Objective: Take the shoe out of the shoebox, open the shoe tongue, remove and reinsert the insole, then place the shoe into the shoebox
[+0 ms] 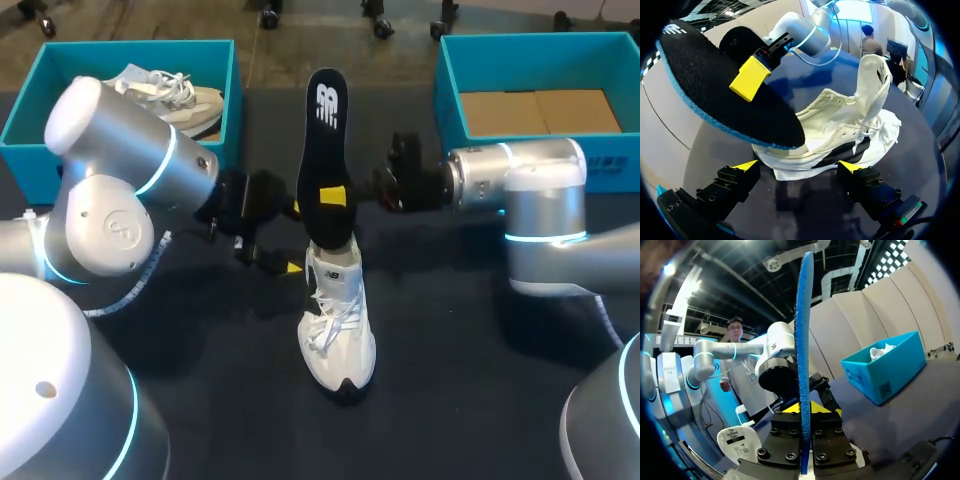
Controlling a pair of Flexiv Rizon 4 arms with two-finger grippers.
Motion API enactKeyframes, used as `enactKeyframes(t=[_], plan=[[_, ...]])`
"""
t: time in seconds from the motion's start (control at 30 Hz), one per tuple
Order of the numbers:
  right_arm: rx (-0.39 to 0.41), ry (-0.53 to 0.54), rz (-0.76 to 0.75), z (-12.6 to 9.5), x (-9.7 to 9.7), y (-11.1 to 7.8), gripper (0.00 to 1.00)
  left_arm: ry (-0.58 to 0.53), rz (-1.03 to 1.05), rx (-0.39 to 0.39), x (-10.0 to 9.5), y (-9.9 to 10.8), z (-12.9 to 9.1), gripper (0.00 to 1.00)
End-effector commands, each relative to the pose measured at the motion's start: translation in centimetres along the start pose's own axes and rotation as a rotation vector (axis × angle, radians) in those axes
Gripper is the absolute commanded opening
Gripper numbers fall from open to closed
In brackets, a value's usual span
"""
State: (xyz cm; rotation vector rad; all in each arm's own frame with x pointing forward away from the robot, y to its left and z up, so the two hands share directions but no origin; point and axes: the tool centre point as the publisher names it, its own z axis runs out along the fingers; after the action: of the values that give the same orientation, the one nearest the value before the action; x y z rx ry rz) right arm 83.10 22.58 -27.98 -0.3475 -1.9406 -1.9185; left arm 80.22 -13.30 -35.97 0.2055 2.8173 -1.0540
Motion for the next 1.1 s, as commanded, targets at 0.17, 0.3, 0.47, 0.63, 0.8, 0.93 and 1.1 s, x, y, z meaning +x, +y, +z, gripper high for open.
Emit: enactKeyframes(t=[0.17,0.3,0.47,0.63,0.8,0.93,1.1], plan=[[0.009,0.014,0.01,0.0,-0.4,-1.2,0.0,0.005,-0.003,-0.003,0.0,0.2,0.4,1.0],[0.008,0.015,0.018,-0.1,-0.5,-1.9,0.0,0.006,-0.006,-0.002,0.0,0.2,0.4,1.0],[0.012,0.02,0.039,-0.1,-0.4,-2.8,0.0,0.007,-0.01,-0.002,0.0,0.3,0.4,1.0],[0.017,0.005,0.059,-0.2,-0.1,-3.7,0.0,0.008,-0.013,-0.001,0.0,0.3,0.4,1.0],[0.025,-0.005,0.075,0.0,0.2,-4.6,0.0,0.01,-0.016,0.0,-0.1,0.5,0.4,1.0],[0.019,-0.01,0.094,0.2,0.5,-5.4,0.0,0.011,-0.016,-0.001,-0.2,0.6,0.4,1.0],[0.009,-0.011,0.124,0.5,0.9,-6.3,0.0,0.011,-0.017,-0.001,-0.2,0.7,0.4,1.0]])
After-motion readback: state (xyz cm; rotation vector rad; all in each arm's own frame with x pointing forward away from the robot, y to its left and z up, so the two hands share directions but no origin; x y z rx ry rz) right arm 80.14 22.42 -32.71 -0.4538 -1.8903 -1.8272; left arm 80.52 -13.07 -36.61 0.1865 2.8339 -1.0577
